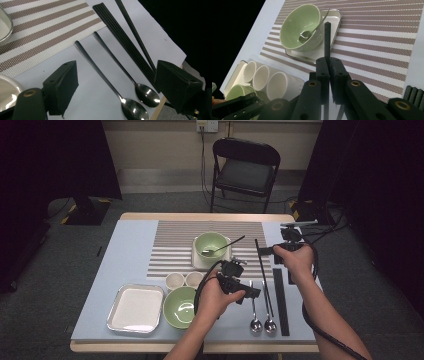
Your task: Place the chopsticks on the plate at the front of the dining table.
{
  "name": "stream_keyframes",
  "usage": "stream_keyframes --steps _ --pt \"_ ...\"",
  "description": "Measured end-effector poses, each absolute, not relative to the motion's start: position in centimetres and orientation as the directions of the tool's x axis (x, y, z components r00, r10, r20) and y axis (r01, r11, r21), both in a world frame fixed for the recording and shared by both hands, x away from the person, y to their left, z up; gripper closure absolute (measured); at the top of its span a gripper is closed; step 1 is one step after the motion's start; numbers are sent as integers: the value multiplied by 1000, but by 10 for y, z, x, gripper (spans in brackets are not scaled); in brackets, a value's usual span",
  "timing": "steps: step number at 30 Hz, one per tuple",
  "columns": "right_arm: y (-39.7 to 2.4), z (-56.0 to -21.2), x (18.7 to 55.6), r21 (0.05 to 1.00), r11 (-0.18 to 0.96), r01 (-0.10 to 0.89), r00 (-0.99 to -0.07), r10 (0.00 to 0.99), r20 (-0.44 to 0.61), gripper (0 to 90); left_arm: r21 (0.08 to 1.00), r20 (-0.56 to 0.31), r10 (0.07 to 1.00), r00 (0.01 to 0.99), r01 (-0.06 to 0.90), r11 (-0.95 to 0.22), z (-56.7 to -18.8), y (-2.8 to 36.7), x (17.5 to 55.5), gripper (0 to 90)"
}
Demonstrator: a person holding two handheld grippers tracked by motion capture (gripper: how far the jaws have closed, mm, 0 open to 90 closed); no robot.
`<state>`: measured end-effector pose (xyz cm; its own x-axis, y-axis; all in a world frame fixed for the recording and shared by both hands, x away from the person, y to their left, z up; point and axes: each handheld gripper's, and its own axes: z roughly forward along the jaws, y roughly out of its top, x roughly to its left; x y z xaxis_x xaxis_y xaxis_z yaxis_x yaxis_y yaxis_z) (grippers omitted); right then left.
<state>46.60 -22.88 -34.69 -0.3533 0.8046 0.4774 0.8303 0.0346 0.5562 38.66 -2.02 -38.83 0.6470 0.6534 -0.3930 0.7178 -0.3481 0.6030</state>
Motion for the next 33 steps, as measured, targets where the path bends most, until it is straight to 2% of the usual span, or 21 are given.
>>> stream_keyframes --steps 3,7,17,33 --pt "-228 -348 466 554 32 832 -352 803 481 865 601 -404 650 644 722 -342 -390 -23 388 241" --pt "-225 -347 466 554 42 831 -356 806 473 865 601 -369 663 651 712 -364 -391 -26 388 246" --pt "-221 -345 465 554 42 832 -358 803 477 865 600 -379 655 653 713 -364 -396 -29 391 248" --pt "-214 -343 465 555 39 831 -363 795 487 865 578 -423 647 634 739 -346 -399 -37 393 341"
